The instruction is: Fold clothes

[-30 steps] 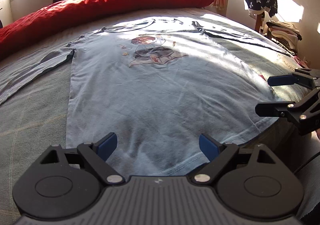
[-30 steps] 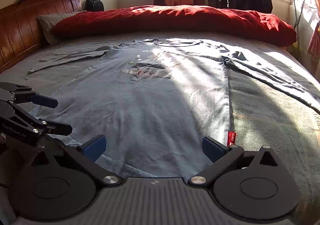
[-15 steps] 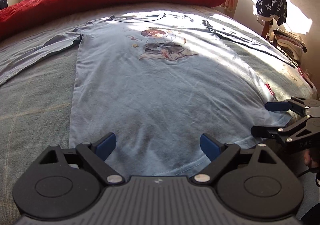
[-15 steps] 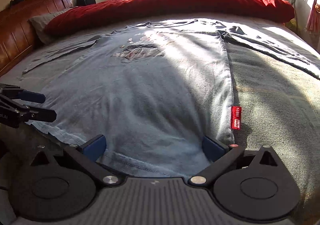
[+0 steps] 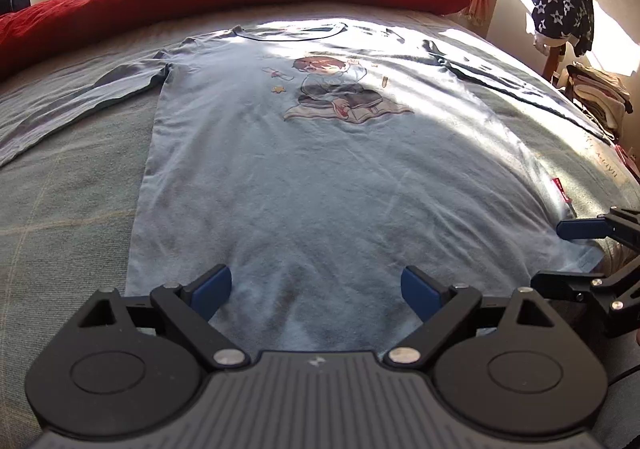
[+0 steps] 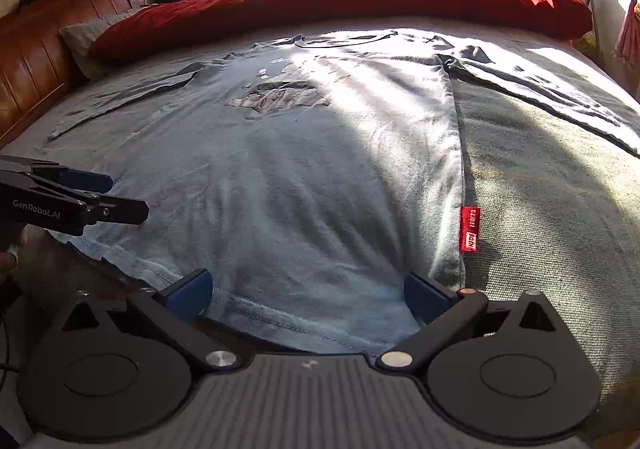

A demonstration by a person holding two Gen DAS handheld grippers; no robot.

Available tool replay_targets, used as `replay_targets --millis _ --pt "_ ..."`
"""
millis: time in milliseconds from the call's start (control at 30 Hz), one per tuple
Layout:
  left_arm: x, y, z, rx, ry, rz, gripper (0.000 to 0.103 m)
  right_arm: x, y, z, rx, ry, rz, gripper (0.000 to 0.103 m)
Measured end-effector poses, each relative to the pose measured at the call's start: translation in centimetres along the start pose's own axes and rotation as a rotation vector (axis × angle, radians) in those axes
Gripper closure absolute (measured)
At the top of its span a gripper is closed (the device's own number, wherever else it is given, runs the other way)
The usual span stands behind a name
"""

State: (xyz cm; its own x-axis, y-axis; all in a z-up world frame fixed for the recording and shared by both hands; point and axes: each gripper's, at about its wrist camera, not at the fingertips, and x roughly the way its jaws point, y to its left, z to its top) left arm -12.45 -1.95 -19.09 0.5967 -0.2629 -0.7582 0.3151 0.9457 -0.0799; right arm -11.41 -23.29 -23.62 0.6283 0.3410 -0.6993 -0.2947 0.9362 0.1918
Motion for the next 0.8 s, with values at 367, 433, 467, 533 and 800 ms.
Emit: replay_targets --millis 367,433,467,533,800 --pt "-0.4 1.3 5.2 -0.056 -0.087 0.027 0.011 0.1 -12.5 15.3 0.177 -0.055 0.037 0.0" --pt "0.1 1.6 6.1 -0.067 -0.094 0.043 0.011 2.2 -15.5 18.3 0.249 -0.038 0.048 0.0" --pt "0.4 1.8 6.4 -0.073 -0.098 0.05 0.011 3.2 -17.1 19.9 0.285 -0.029 0.053 0.0" --pt "0.8 2.3 7.0 -0.087 -0.104 0.053 0.011 5.4 -20.0 22.9 0.356 -0.009 0.064 0.0" --pt "2.7 4.1 8.0 -0.118 -0.106 0.093 0.011 16.4 -23.7 24.9 0.433 0.131 0.003 0.0"
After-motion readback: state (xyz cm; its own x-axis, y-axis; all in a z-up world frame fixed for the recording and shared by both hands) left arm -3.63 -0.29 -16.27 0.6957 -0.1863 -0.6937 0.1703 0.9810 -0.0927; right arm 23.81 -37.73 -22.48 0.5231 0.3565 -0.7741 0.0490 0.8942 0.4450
